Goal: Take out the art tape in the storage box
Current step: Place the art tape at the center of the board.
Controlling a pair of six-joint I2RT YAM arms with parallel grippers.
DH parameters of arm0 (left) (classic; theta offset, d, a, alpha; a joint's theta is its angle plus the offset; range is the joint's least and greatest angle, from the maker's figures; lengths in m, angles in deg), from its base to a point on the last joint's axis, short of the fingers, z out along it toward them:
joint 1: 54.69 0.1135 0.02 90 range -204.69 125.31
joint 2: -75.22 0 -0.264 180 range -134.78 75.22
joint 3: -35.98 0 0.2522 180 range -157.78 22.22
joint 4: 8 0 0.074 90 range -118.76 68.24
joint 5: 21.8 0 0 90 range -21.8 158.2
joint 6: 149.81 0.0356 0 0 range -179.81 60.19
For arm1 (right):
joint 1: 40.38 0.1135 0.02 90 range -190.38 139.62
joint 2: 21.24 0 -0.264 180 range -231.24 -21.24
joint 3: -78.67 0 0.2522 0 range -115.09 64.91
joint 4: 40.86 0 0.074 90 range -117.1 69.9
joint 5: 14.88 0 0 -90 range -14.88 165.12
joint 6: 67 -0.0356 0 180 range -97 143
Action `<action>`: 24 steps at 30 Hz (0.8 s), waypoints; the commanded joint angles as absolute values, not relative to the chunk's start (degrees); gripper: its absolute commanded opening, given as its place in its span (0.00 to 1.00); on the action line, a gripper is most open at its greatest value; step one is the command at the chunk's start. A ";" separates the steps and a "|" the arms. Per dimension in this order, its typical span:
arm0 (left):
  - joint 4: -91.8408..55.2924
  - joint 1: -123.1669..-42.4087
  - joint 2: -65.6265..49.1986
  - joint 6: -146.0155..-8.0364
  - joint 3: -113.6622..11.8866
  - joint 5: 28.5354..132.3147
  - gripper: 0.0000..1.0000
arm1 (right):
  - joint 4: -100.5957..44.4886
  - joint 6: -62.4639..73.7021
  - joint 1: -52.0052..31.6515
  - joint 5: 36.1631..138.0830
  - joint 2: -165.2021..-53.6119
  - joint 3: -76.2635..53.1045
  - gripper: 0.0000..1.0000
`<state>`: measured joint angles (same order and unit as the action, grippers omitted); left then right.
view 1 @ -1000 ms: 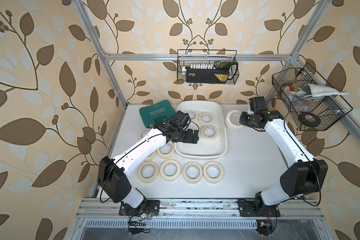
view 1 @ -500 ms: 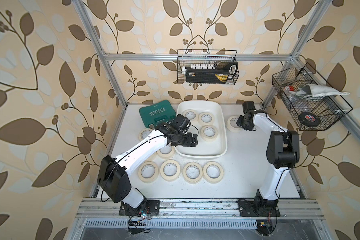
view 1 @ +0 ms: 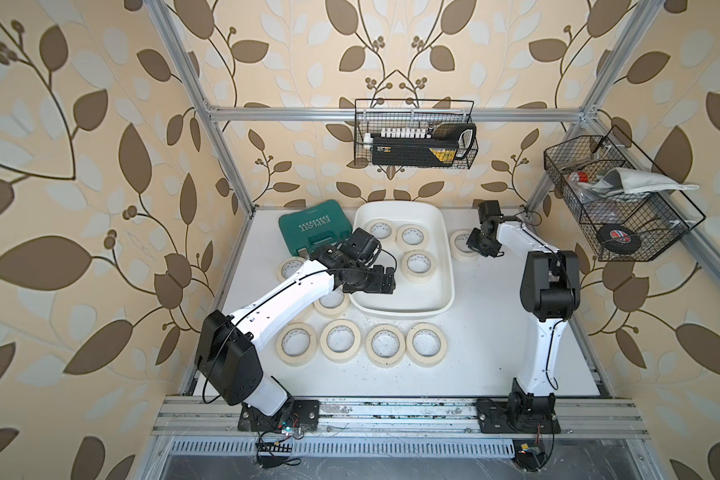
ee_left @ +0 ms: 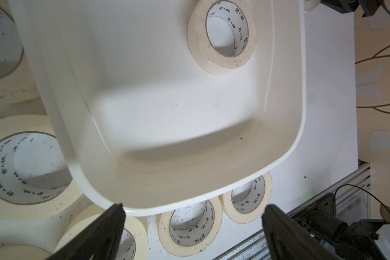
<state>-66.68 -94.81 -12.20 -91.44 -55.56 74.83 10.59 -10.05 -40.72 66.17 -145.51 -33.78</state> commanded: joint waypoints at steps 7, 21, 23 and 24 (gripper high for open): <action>-66.92 -94.83 -12.99 -92.23 -55.47 75.77 0.99 | 12.23 -7.76 -40.40 68.92 -148.36 -37.24 0.21; -69.29 -94.34 -19.38 -91.84 -63.06 72.15 0.99 | 16.27 -5.84 -40.56 71.20 -137.25 -37.54 0.55; -69.83 -94.00 -21.21 -91.80 -65.22 72.06 0.99 | 16.23 -5.57 -40.47 72.74 -133.04 -35.94 0.56; -69.85 -93.83 -21.89 -91.70 -66.10 72.11 0.99 | 16.30 -5.43 -40.47 73.61 -131.26 -35.17 0.56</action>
